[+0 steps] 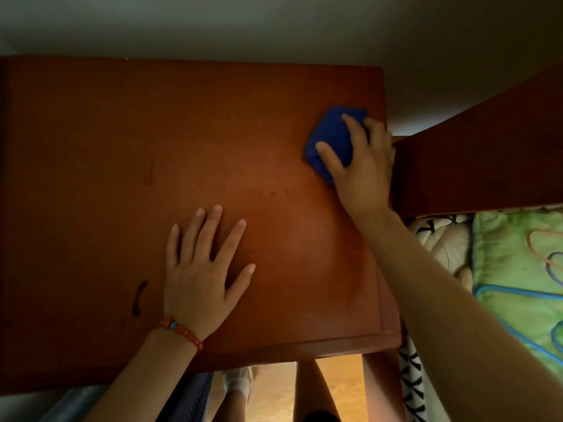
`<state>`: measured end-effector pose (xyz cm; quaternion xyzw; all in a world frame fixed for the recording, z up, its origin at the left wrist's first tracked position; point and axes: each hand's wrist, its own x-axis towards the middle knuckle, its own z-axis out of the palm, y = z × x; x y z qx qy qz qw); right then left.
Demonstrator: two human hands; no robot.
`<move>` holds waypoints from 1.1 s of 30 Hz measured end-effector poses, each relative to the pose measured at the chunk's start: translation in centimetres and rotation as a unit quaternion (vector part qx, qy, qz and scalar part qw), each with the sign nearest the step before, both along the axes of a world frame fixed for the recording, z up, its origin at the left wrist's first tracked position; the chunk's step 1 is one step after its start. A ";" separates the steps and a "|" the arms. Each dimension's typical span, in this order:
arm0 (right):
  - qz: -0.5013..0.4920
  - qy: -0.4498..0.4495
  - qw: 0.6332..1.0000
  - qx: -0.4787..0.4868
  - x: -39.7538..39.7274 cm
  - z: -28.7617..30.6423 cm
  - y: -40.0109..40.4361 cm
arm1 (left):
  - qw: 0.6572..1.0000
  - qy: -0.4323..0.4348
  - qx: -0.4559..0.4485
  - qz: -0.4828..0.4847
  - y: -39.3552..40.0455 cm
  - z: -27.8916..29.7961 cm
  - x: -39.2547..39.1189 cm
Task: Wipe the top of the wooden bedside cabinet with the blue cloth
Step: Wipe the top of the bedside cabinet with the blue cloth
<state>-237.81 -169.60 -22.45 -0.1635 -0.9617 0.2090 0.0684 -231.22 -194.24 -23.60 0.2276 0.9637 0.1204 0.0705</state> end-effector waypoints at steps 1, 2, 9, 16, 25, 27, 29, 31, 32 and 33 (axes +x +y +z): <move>-0.011 0.004 1.000 -0.012 -0.1 0.1 0.1 | 1.000 0.003 0.001 0.000 -0.1 -0.1 0.0; -0.013 0.007 1.000 -0.022 0.7 0.1 -0.1 | 1.000 0.004 0.004 -0.001 -0.1 -0.1 0.0; 0.063 0.005 0.997 0.033 9.9 -0.2 -1.3 | 1.000 0.006 0.008 -0.003 -0.1 -0.1 0.1; -0.012 0.021 0.999 0.022 8.0 -0.4 -1.4 | 1.000 0.009 0.010 0.006 0.2 0.1 1.4; -0.025 0.028 0.999 0.026 11.5 -0.5 -2.5 | 1.000 -0.008 0.001 -0.013 0.7 0.3 7.0; -0.031 0.030 0.999 0.029 9.7 -0.5 -2.1 | 1.000 0.002 -0.006 -0.012 0.7 -0.1 7.2; -0.038 0.036 0.998 0.026 11.8 -0.7 -2.2 | 1.000 0.008 -0.003 -0.006 0.7 -0.2 7.2; -0.039 0.040 0.998 0.007 16.6 -0.6 -3.3 | 1.000 0.009 -0.002 -0.003 0.7 -0.1 7.2; -0.036 0.039 0.999 -0.003 19.1 -0.5 -3.8 | 1.000 0.010 -0.001 -0.005 0.8 -0.1 7.2; -0.033 0.034 0.999 -0.008 20.9 -0.5 -4.1 | 1.000 0.012 0.001 -0.007 0.7 0.0 7.3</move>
